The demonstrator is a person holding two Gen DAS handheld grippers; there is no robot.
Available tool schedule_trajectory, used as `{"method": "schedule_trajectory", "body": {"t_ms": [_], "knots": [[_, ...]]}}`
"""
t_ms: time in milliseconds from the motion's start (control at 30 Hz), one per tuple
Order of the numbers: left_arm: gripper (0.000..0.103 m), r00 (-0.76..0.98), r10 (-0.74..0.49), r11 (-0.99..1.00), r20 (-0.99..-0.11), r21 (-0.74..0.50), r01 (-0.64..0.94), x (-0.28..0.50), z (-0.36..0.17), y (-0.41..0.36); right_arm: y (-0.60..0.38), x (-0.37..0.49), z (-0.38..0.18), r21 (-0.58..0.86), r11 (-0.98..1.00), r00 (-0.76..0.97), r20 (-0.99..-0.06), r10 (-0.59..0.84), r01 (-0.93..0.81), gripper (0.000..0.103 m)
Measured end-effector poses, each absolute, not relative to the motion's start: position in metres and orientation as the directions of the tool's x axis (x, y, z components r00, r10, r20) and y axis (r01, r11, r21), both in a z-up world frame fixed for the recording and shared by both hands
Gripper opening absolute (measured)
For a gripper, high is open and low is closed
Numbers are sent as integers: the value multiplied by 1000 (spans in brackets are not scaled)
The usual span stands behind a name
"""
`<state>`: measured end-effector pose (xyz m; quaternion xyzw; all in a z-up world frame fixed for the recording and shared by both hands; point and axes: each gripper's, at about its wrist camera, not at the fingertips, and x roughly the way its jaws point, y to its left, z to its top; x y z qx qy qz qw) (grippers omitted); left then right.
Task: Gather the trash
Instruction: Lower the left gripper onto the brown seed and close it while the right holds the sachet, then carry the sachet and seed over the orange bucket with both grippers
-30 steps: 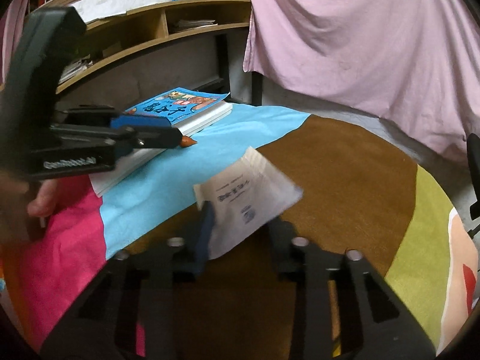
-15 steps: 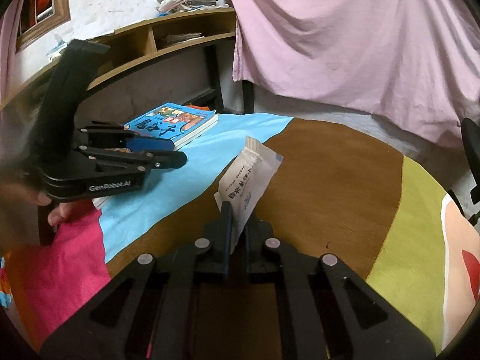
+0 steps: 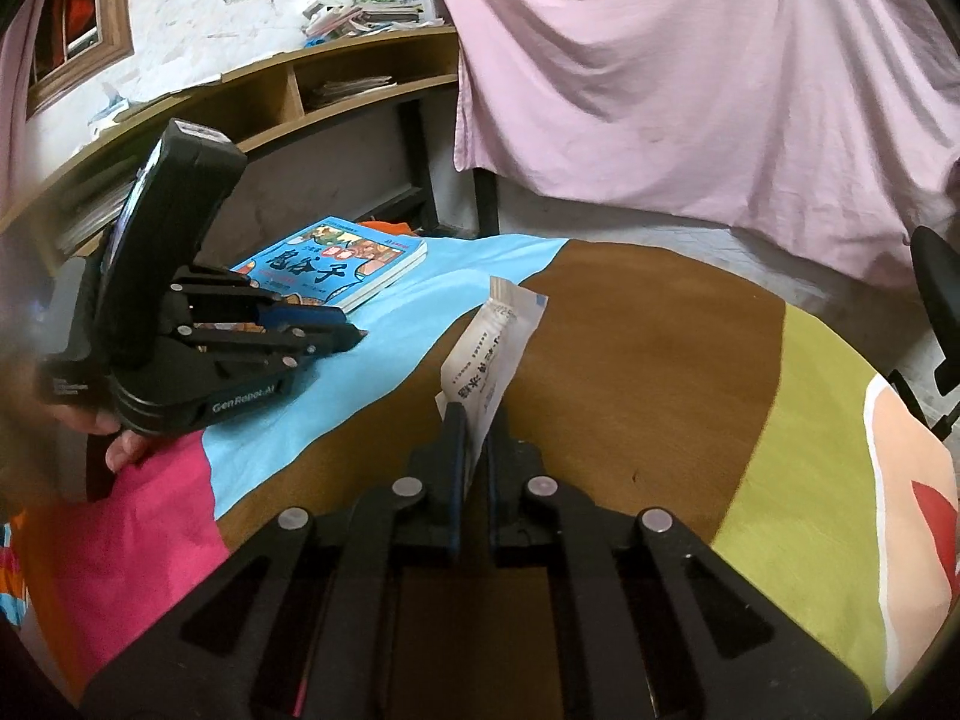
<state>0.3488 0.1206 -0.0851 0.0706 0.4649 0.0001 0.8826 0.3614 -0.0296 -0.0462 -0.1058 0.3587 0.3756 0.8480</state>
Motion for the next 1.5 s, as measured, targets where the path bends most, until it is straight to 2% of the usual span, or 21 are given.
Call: {"method": "schedule_trajectory", "body": {"t_ms": [67,433,533,600,667,700,1100,1233,1367,1500], "knots": [[0,570,59,992,-819,113,59,346,-82,121,-32,360,-44,91,699,465,-686,560,-709,35],[0,573,31,998,-819,59,31,341,-75,119,-50,348,-37,116,717,480,-667,569,-688,35],[0,609,14,998,-793,46,37,339,-67,118,-52,346,-37,124,716,480,-662,576,-687,35],[5,615,16,997,-788,62,53,342,-64,114,-53,345,-37,130,714,480,-657,581,-688,35],[21,609,51,993,-792,106,56,348,-66,111,-54,346,-38,136,714,479,-654,585,-687,35],[22,607,62,991,-792,120,54,351,-67,110,-55,346,-39,139,714,478,-654,586,-686,35],[22,535,32,992,-845,94,88,364,-83,115,-62,352,-41,206,712,451,-648,614,-671,35],[18,510,91,982,-855,162,97,366,-85,108,-61,350,-39,191,717,463,-647,606,-670,35],[9,492,127,976,-861,198,96,364,-88,106,-61,347,-34,178,721,476,-643,601,-670,35],[9,497,126,978,-858,191,81,359,-88,108,-65,342,-32,171,721,481,-639,600,-671,35]]}}
